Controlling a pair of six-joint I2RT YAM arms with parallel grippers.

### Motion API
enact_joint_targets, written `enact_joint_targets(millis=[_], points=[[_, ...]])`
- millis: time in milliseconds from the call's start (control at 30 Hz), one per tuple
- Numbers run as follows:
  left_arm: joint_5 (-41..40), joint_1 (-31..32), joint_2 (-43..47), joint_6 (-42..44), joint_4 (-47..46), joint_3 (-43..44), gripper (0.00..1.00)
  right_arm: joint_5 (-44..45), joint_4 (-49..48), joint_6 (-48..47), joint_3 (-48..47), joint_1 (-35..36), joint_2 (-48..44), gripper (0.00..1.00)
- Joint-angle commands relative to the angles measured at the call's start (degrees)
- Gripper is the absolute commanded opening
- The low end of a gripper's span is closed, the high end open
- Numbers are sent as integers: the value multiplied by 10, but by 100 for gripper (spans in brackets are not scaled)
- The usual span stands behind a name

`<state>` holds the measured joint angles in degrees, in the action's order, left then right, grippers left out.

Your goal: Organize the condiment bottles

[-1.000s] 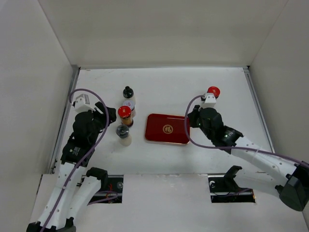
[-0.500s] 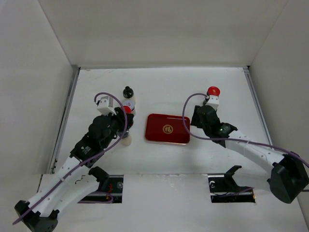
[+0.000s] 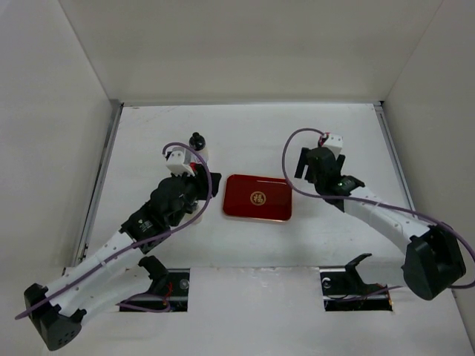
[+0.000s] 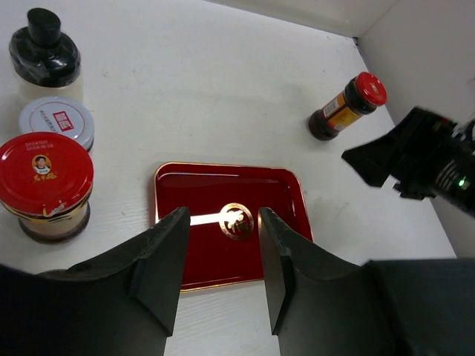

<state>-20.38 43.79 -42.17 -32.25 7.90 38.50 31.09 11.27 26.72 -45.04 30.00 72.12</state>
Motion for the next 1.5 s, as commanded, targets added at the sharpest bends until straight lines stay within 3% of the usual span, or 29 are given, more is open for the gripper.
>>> enact_joint_targets(millis=[0,133,233,433,633,767,900,1000,1467], points=[[-10,16,-3,15,-61,3,42,23,-5,-28,-63,-38,-18,90],[-10,28,-20,15,-75,0,56,23,-1,-40,-97,-90,11,100],[-10,34,-33,17,-77,3,60,-8,-11,-48,-137,-125,65,100],[-10,31,-34,18,-78,0,62,-64,-18,-66,-220,-162,166,100],[-10,27,-42,18,-76,0,63,-82,-26,-69,-231,-180,213,100],[-10,27,-47,18,-76,1,62,-80,-33,-72,-233,-184,230,88],[-22,27,-46,18,-75,3,62,-75,-45,-72,-231,-185,225,65],[-33,26,-43,18,-70,3,62,-61,-63,-79,-222,-182,200,55],[-112,-30,-29,18,38,40,66,-19,-82,-109,-138,3,27,54]])
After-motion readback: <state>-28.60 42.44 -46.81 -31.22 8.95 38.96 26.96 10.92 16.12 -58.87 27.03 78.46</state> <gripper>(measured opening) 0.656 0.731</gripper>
